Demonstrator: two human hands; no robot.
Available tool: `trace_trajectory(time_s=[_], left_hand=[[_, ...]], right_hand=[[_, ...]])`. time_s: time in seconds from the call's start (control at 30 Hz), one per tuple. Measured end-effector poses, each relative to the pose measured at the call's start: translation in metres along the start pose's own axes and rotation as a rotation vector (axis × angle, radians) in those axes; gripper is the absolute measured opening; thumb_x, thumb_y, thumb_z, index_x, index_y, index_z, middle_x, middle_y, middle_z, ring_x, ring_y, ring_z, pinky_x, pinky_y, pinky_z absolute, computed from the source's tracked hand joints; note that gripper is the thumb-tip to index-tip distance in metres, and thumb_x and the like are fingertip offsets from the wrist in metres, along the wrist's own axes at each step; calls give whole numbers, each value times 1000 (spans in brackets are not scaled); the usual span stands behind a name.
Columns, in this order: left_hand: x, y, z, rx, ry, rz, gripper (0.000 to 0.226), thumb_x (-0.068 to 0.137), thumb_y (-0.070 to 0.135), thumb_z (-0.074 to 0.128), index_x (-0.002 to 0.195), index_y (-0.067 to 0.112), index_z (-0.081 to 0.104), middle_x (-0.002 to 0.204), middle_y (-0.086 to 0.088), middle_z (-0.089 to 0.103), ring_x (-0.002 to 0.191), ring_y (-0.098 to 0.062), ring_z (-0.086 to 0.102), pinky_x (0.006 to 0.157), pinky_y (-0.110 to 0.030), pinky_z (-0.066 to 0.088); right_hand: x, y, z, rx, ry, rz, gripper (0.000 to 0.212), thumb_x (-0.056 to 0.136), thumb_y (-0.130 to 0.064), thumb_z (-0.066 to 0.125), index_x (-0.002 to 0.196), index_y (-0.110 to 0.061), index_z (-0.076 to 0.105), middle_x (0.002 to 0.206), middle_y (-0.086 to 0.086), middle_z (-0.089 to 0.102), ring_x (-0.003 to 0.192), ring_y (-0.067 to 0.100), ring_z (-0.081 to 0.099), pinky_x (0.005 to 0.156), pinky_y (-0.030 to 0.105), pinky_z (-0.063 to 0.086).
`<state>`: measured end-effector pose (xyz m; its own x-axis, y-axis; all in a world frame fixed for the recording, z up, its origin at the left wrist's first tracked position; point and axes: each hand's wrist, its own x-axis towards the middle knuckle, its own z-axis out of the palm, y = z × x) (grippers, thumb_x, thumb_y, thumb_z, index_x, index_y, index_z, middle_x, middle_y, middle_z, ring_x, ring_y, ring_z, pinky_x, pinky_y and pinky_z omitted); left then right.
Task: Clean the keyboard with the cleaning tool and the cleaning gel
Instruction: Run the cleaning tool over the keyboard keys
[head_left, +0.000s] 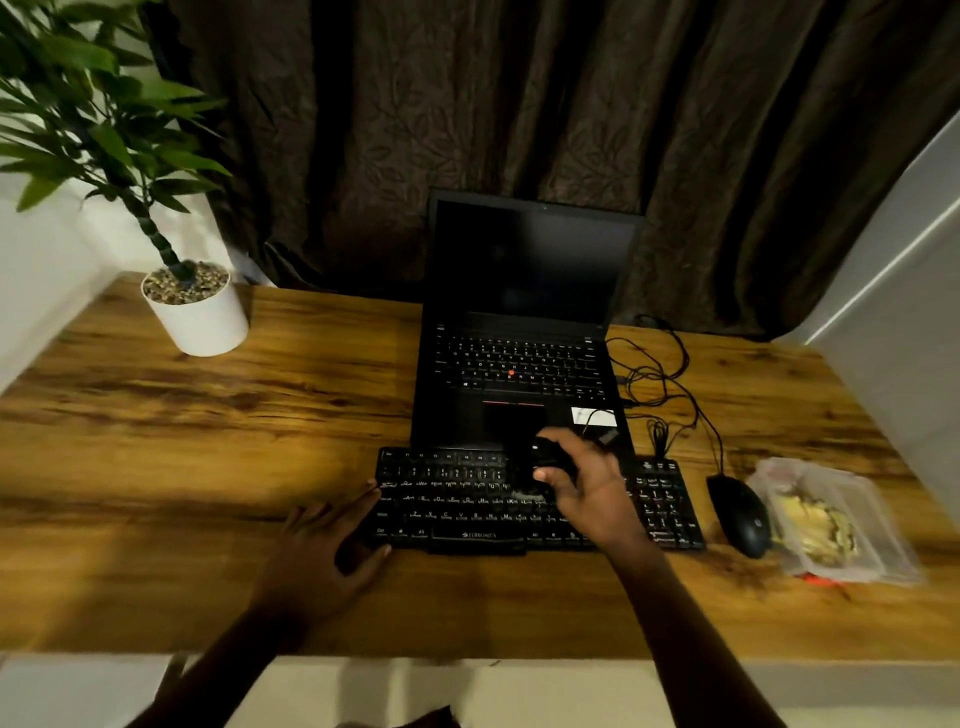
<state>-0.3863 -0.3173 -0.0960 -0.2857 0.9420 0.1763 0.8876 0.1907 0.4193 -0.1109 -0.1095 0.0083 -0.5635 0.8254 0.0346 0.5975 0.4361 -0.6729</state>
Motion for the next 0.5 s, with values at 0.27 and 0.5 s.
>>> trace_trajectory(time_s=[0.27,0.5], left_hand=[[0,-3,2,-28,-9,3,73,87,74,41,150,40,32,154,21,31,130,-16,47,109,-41,32],[1,-7,6,1,-5,15,74,87,76,39,150,38,34,154,17,35,131,-18,48,107,-45,37]], right_hand=[[-7,21,-23,-19,69,43,40,91,-11,65,125,-31,56,100,5,65,67,-5,56,50,7,45],[-1,3,10,-3,76,-1,43,92,-19,64,123,-46,51,105,-2,60,92,9,61,69,22,59]])
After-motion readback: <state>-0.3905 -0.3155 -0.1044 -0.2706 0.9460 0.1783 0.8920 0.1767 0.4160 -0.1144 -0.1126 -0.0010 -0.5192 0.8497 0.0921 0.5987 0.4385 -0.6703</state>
